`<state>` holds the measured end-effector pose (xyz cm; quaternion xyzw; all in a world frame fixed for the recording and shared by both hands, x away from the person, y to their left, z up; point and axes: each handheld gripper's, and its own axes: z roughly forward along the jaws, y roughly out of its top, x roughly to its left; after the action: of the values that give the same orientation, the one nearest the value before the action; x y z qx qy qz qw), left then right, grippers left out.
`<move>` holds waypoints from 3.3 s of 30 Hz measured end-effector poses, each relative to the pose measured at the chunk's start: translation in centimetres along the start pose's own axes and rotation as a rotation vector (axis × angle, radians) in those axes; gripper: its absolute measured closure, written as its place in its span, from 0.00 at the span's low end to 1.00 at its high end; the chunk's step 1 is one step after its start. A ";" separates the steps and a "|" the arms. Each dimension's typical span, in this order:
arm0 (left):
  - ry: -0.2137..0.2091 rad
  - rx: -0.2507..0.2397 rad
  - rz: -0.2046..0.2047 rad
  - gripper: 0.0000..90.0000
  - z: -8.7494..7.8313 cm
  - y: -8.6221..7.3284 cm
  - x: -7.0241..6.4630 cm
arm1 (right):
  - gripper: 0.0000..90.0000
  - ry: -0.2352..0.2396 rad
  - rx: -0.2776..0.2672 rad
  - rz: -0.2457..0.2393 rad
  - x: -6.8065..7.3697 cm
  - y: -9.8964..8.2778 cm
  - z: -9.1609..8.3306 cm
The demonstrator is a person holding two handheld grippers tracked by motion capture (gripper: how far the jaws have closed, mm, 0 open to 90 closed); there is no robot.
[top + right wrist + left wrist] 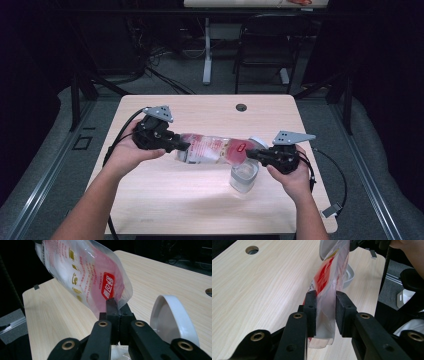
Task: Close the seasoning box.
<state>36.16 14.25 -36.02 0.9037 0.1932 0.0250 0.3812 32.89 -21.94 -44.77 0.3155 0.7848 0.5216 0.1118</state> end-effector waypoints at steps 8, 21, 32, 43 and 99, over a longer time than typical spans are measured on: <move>-0.002 -0.011 0.004 0.82 -0.1 0.5 -0.2 | 1.00 -0.024 0.016 -0.001 0.3 0.4 -0.5; -0.005 -0.019 0.011 0.82 0.2 1.1 -0.5 | 1.00 -0.051 0.043 -0.006 0.3 0.4 -0.7; -0.006 -0.016 0.008 0.82 0.3 1.1 -0.5 | 0.99 -0.052 0.051 -0.006 0.4 0.3 -0.6; -0.009 -0.014 0.007 0.82 0.3 1.0 -0.4 | 0.99 -0.048 0.053 -0.001 0.3 0.2 -0.4; -0.021 -0.027 0.019 0.83 0.4 1.8 -0.9 | 0.97 -0.069 0.072 -0.015 0.5 0.1 -0.7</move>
<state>36.03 12.50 -34.93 0.9006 0.1804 0.0218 0.3949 32.18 -22.09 -44.27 0.3311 0.8010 0.4813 0.1312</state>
